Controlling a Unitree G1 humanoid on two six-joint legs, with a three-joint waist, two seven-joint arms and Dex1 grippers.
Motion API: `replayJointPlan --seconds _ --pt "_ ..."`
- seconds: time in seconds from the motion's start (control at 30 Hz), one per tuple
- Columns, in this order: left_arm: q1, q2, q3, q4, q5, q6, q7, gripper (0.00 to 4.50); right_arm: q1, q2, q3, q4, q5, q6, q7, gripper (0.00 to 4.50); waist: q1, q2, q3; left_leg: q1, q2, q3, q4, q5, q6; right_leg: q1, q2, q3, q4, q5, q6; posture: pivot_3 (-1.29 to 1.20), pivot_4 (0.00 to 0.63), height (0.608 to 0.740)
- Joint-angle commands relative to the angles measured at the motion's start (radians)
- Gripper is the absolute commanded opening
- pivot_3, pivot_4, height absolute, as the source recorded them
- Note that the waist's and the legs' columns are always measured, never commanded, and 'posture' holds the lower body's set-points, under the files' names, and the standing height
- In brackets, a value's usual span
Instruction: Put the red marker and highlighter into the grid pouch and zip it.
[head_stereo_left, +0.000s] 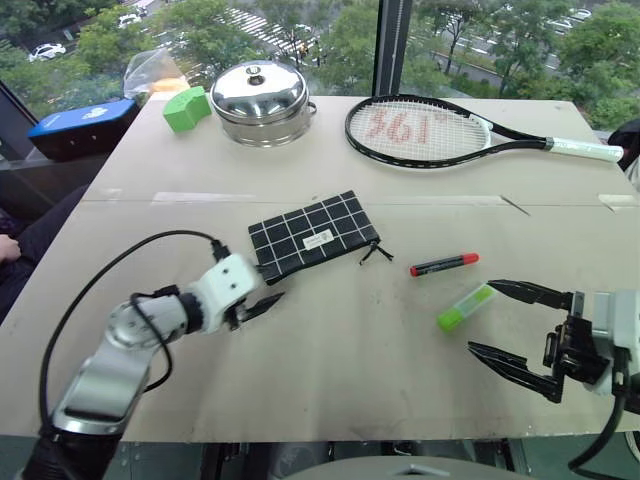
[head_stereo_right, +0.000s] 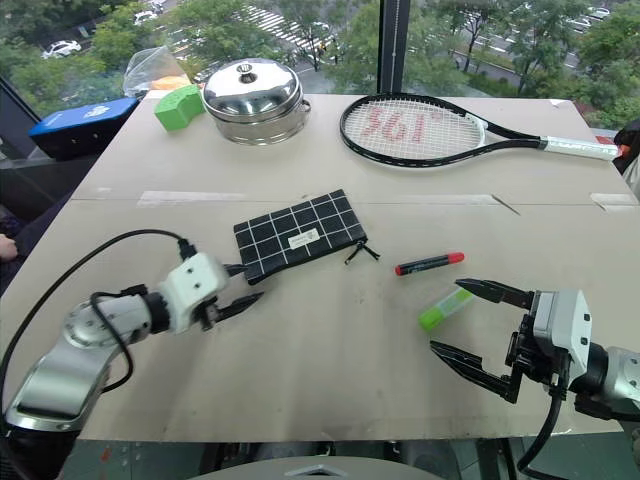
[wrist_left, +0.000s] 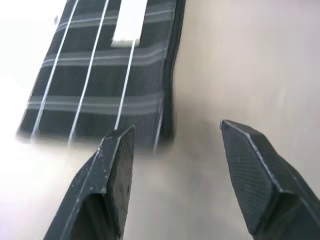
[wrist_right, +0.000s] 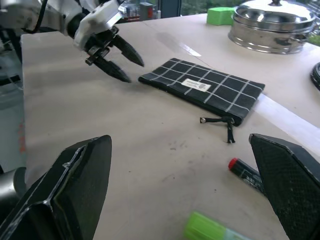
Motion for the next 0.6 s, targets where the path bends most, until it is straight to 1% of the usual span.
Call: replayJointPlan --seconds 0.03,0.13,0.23,0.27,0.3,0.33,0.37,0.5,0.6 --pt "-0.008 0.044 0.035 0.163 0.092 -0.332 0.026 2.74 -0.001 0.012 0.009 -0.029 0.006 -0.018 -0.001 4.5 0.004 0.002 0.001 0.0 0.0 0.0 0.0 0.0 0.0 0.0 -0.001 0.0 0.0 0.0 0.0 0.0 0.15 0.74" --pt "-0.045 0.06 0.01 0.272 0.188 -0.524 0.092 2.74 0.001 0.019 0.018 -0.031 0.001 -0.023 -0.003 4.5 0.006 0.001 0.001 -0.003 -0.001 0.0 0.0 0.0 0.0 -0.001 -0.003 -0.001 -0.001 0.001 -0.001 0.0 0.15 0.74" --pt "-0.104 0.054 -0.024 0.329 0.22 -0.594 0.106 2.74 0.006 0.024 0.02 -0.036 0.001 -0.024 -0.006 4.5 0.006 0.0 0.0 -0.005 -0.001 0.0 0.001 0.0 0.0 -0.001 -0.003 -0.003 -0.002 0.001 -0.001 0.0 0.15 0.74" --pt "-0.125 0.051 -0.042 0.343 0.229 -0.608 0.106 3.28 0.008 0.024 0.02 -0.038 0.001 -0.024 -0.008 4.5 0.006 -0.001 0.0 -0.005 -0.001 0.0 0.001 0.0 0.0 -0.001 -0.003 -0.004 -0.002 0.002 0.0 0.0 0.15 0.74" --pt "-0.143 0.047 -0.056 0.356 0.24 -0.623 0.11 3.49 0.008 0.025 0.02 -0.039 0.001 -0.024 -0.008 4.5 0.006 -0.002 -0.001 -0.005 -0.001 0.0 0.001 0.0 0.001 -0.001 -0.003 -0.004 -0.002 0.003 0.001 0.0 0.15 0.74" --pt "-0.163 0.043 -0.069 0.369 0.253 -0.635 0.117 4.03 0.009 0.025 0.018 -0.04 0.002 -0.023 -0.01 4.5 0.005 -0.002 -0.001 -0.005 -0.001 0.0 0.001 0.0 0.0 -0.001 -0.003 -0.005 -0.002 0.004 0.003 0.0 0.15 0.74" --pt "-0.182 0.038 -0.086 0.381 0.27 -0.648 0.124 4.46 0.011 0.025 0.016 -0.041 0.003 -0.023 -0.01 4.5 0.005 -0.002 -0.002 -0.005 -0.001 0.0 0.001 0.0 0.001 0.0 -0.003 -0.005 -0.002 0.004 0.003 0.0 0.15 0.74" --pt "-0.242 0.016 -0.14 0.424 0.332 -0.684 0.163 4.46 0.013 0.024 0.012 -0.043 0.003 -0.02 -0.013 4.5 0.002 0.001 -0.004 -0.004 -0.001 0.001 0.001 0.0 0.001 0.0 -0.002 -0.008 -0.001 0.004 0.003 0.0 0.15 0.74" --pt "-0.278 0.003 -0.17 0.452 0.38 -0.699 0.197 4.46 0.012 0.023 0.01 -0.044 0.004 -0.019 -0.015 4.5 0.003 0.001 -0.005 -0.004 -0.001 0.001 0.002 0.0 0.001 0.0 0.002 -0.008 0.001 0.004 0.004 0.0 0.15 0.74"
